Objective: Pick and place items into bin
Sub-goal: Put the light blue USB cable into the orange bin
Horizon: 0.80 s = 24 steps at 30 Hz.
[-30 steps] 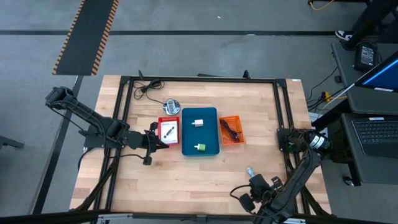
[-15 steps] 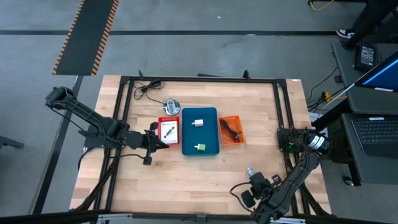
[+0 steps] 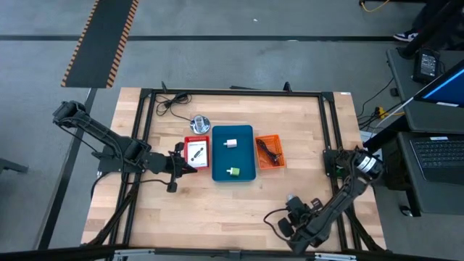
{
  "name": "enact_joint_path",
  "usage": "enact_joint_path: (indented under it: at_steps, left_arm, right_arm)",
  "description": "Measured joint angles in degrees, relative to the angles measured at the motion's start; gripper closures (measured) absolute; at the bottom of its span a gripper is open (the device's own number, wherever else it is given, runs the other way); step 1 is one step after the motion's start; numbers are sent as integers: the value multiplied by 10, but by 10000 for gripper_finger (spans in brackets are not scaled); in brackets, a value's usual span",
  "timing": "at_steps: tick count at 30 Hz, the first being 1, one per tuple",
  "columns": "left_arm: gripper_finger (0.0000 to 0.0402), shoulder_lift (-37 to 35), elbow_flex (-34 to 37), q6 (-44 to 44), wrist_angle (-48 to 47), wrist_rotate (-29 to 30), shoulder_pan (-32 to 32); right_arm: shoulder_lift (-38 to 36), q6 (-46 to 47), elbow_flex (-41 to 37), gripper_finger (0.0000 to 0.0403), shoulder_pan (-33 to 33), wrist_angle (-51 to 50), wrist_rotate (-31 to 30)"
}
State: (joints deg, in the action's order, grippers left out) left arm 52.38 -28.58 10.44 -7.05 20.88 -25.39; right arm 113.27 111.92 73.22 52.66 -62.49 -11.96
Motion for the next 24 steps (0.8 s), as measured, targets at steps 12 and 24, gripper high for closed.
enact_joint_path:
  at_steps: [12,24]
  left_arm:
    - [400,0,0,10,0,0,0]
    - [398,0,0,10,0,0,0]
  right_arm:
    - [-3,-15,-43,315,-22,18,11]
    - [-5,-7,-41,399,-23,20,17]
